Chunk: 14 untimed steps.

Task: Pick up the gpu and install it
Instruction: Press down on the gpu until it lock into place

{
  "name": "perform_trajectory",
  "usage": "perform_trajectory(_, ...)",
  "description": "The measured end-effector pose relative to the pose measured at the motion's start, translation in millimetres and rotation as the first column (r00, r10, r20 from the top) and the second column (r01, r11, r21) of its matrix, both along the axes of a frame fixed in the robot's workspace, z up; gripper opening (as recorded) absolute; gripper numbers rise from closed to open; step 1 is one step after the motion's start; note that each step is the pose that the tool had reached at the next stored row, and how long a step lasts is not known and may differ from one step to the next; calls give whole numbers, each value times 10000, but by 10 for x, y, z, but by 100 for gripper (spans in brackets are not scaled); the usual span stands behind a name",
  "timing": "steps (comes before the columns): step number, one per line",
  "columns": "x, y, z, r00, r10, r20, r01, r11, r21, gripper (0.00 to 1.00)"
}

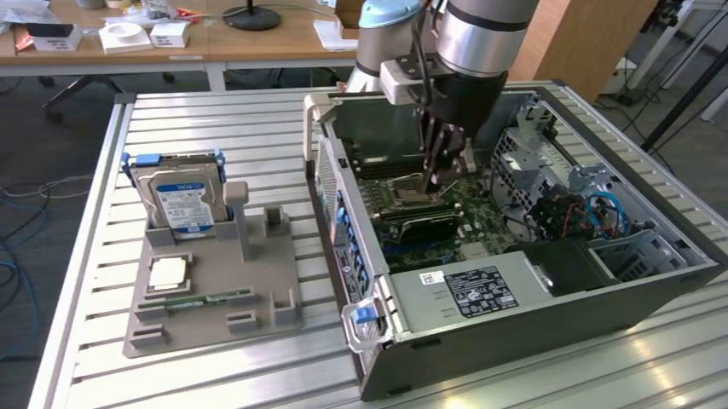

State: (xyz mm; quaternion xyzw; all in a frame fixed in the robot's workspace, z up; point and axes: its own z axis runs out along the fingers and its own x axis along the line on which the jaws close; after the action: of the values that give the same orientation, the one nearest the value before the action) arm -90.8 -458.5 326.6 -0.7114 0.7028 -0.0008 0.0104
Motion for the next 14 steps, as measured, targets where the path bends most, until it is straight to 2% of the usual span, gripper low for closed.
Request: perform_trajectory(14, 0, 0, -254, 10000, 0, 0, 0, 10000, -1, 10)
